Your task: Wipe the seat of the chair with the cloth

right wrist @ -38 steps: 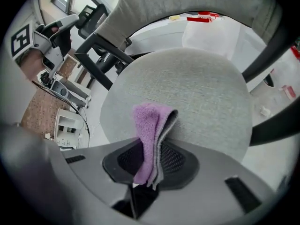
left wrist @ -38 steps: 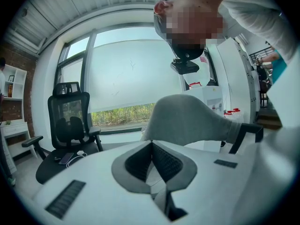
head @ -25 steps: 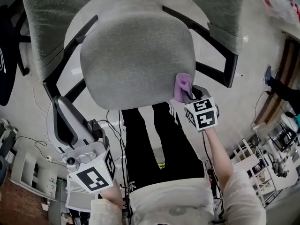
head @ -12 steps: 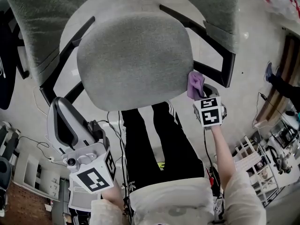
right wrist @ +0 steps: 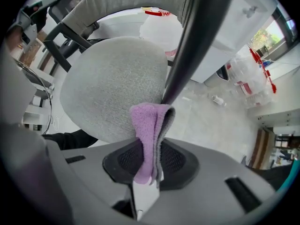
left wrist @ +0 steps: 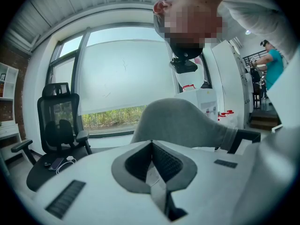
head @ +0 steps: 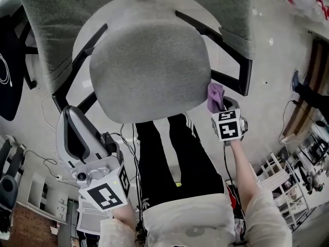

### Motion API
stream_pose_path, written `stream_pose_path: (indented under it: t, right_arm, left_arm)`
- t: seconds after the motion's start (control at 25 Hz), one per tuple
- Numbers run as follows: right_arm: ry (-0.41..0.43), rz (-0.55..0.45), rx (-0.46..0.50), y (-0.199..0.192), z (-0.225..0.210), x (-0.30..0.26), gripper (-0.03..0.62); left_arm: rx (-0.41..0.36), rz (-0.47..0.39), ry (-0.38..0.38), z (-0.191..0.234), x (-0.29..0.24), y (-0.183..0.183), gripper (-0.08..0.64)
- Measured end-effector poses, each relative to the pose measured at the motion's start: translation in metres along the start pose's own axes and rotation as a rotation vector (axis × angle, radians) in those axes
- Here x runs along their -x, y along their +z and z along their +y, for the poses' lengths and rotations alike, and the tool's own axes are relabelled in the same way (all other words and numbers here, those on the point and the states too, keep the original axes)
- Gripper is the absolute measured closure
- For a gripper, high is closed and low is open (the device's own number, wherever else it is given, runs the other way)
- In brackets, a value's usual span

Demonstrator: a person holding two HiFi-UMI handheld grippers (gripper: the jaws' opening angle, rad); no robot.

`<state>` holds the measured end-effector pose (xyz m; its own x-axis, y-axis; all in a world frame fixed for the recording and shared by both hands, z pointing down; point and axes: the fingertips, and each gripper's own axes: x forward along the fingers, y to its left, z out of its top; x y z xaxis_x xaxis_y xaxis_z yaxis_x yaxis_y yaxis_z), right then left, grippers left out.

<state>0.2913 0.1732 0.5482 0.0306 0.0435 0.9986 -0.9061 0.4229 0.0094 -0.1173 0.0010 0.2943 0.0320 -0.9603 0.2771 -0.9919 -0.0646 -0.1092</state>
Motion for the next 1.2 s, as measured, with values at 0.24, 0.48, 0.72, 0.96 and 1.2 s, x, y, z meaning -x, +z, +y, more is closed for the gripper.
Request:
stream_pose_path:
  t: [0.24,0.48,0.72,0.96,1.2]
  right_arm:
    - [0.065,-0.094,-0.004,0.056,0.035,0.015,0.506]
    - [0.111,-0.305,0.018,0.153,0.075,0.098,0.506]
    - [0.075,-0.713,0.028,0.285,0.083,0.282,0.505]
    - [0.012,-1.154,0.021,0.342,0.079,0.514,0.505]
    - [0.002,-1.387,0.066,0.308,0.091,0.639,0.505]
  left_arm:
    - [0.012,-0.065,-0.024,-0.002,-0.003,0.039,0.548]
    - [0.043,-0.121,-0.049,0.001,-0.006,0.110,0.548]
    - [0.087,-0.251,-0.062,-0.001,0.000,0.232,0.548]
    - [0.036,-0.424,-0.063,0.016,0.026,0.370,0.548]
    - [0.098,-0.485,-0.051,0.025,0.065,0.435,0.548]
